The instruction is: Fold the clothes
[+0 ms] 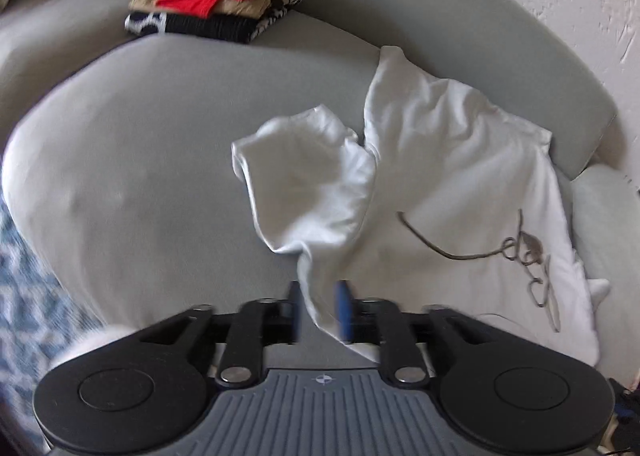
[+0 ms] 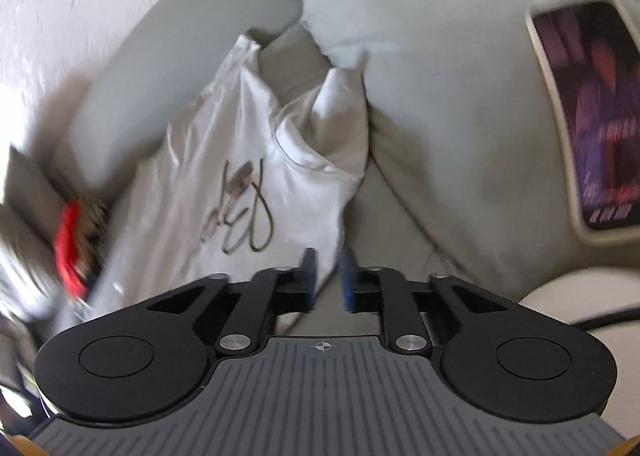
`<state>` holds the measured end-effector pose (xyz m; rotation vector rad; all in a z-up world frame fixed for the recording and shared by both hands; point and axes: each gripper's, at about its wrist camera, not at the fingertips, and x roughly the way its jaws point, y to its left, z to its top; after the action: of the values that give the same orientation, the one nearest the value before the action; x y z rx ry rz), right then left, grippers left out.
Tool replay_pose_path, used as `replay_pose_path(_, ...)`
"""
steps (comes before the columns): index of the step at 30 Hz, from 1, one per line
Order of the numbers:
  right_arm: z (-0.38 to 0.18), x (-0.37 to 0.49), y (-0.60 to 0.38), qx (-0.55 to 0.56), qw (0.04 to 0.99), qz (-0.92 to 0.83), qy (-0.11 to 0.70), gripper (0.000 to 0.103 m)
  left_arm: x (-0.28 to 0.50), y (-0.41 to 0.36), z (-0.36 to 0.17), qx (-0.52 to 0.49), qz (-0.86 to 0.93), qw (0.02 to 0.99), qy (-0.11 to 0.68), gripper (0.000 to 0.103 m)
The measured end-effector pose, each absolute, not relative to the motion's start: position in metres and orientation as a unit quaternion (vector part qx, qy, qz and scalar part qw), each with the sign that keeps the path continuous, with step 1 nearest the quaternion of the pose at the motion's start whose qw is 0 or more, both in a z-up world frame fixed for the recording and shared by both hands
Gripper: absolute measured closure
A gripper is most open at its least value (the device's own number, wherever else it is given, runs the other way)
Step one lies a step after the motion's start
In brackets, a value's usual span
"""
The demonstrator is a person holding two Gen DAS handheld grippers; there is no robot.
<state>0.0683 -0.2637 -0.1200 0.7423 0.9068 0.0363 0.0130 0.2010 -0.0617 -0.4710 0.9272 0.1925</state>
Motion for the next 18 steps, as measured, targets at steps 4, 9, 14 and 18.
replay_pose_path(4,-0.142,0.072,-0.273,0.389,0.818,0.025,0.422,0.066,-0.003,0.2,-0.073,-0.282,0.086,0.86,0.417,0.064)
replay_pose_path(9,-0.166,0.076,-0.284,0.443,0.791,0.047,0.419,0.067,-0.008,0.204,-0.098,-0.366,0.072,0.822,0.43,0.067)
replay_pose_path(14,-0.18,0.08,-0.292,0.472,0.782,0.05,0.404,0.07,-0.01,0.197,-0.11,-0.417,0.049,0.805,0.418,0.066)
replay_pose_path(18,-0.188,0.088,-0.295,0.492,0.775,0.04,0.393,0.069,-0.003,0.189,-0.119,-0.44,0.032,0.8,0.408,0.064)
